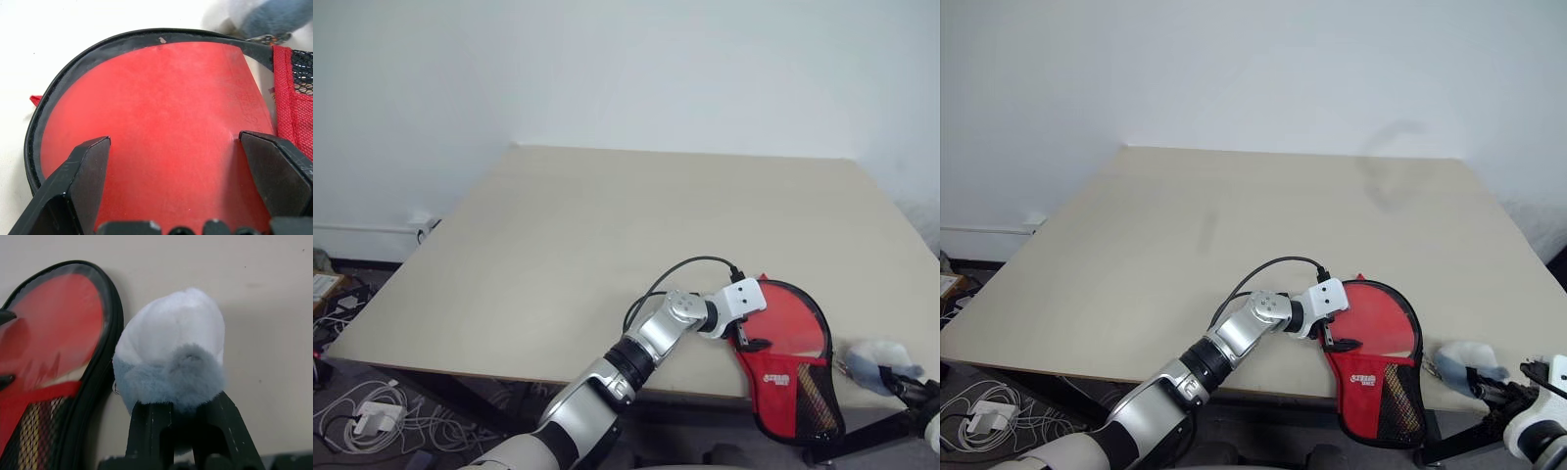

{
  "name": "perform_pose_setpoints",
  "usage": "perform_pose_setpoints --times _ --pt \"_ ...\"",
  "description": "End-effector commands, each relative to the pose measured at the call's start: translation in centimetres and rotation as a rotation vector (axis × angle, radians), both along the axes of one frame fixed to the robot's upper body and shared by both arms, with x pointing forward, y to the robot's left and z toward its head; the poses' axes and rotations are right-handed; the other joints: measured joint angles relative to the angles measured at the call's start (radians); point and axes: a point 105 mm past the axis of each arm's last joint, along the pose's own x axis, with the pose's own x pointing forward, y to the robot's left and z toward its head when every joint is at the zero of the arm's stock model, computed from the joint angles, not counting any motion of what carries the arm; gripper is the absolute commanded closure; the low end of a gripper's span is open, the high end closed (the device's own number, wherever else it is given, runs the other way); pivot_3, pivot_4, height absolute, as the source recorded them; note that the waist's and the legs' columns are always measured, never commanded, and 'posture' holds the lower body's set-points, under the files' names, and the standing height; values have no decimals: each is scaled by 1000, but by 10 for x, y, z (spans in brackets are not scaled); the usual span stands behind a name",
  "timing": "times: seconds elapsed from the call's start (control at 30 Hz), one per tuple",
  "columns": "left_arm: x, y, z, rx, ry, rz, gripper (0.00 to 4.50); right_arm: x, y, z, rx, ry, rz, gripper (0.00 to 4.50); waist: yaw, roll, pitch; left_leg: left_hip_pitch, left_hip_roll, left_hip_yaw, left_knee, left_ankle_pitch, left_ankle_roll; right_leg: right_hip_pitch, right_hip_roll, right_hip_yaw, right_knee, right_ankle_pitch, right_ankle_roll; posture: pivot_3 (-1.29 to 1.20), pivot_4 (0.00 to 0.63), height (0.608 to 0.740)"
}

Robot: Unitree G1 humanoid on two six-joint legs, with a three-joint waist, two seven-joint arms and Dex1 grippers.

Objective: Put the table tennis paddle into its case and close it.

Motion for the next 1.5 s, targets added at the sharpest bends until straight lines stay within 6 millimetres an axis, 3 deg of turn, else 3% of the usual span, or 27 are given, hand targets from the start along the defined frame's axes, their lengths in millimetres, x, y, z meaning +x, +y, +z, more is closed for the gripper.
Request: perform_pose_setpoints --times 0.03,0.27,0.6,0.77,0.93,1.17,1.2,1.3,1.43,1.47,1.5 --pt "-12 -6 -24 112 47 -29 0 -17 -3 0 1 12 5 4431 3 0 0 0 0 0 0 0 0 0 0 0 0 0 0 0 0 716" --pt "-16 -8 -26 118 52 -45 0 -44 -15 -11 17 53 -17 4431 12 -1 0 0 0 -1 0 -1 0 0 0 -1 -1 -1 1 0 0 716" --pt "-19 -11 -26 120 52 -69 0 -85 13 -22 53 167 163 4431 31 -3 -2 0 0 -4 0 -2 1 0 -2 -5 -2 -4 6 0 0 716" --pt "-20 -12 -26 119 53 -76 0 -100 17 -30 46 225 197 4431 31 -7 -3 -1 1 -6 -1 -3 0 1 -2 -7 -4 -5 7 0 0 716" --pt "-22 -12 -26 120 56 -80 0 -115 4 -34 32 269 174 4431 30 -7 -3 -1 2 -6 -1 -4 0 1 -4 -7 -6 -5 7 0 0 716" --pt "-21 -13 -26 119 56 -75 0 -121 -8 -23 -3 267 199 4431 31 -7 -3 -1 1 -6 -2 -4 0 2 -3 -7 -9 -5 7 0 0 716" --pt "-20 -13 -26 119 56 -74 0 -122 -9 -21 -5 263 202 3715 31 -7 -3 -1 1 -6 -2 -4 1 2 -3 -7 -10 -5 7 0 0 716" --pt "-19 -13 -26 119 57 -71 0 -119 -4 -14 0 246 227 2799 31 -6 -3 -2 1 -6 -2 -4 1 2 -4 -7 -10 -5 7 0 0 716" --pt "-20 -13 -25 118 58 -74 0 -115 -1 -12 -8 239 236 1255 30 -6 -3 -2 3 -5 -2 -4 1 2 -4 -7 -11 -5 7 0 0 716" --pt "-20 -13 -25 118 60 -75 0 -111 2 -8 -7 211 245 946 30 -6 -3 -2 4 -4 -2 -4 1 3 -4 -6 -11 -5 7 0 0 716" --pt "-20 -13 -25 118 61 -76 0 -107 4 -4 -4 182 250 946 29 -6 -3 -2 5 -4 -2 -4 1 3 -5 -6 -11 -5 8 0 0 716"
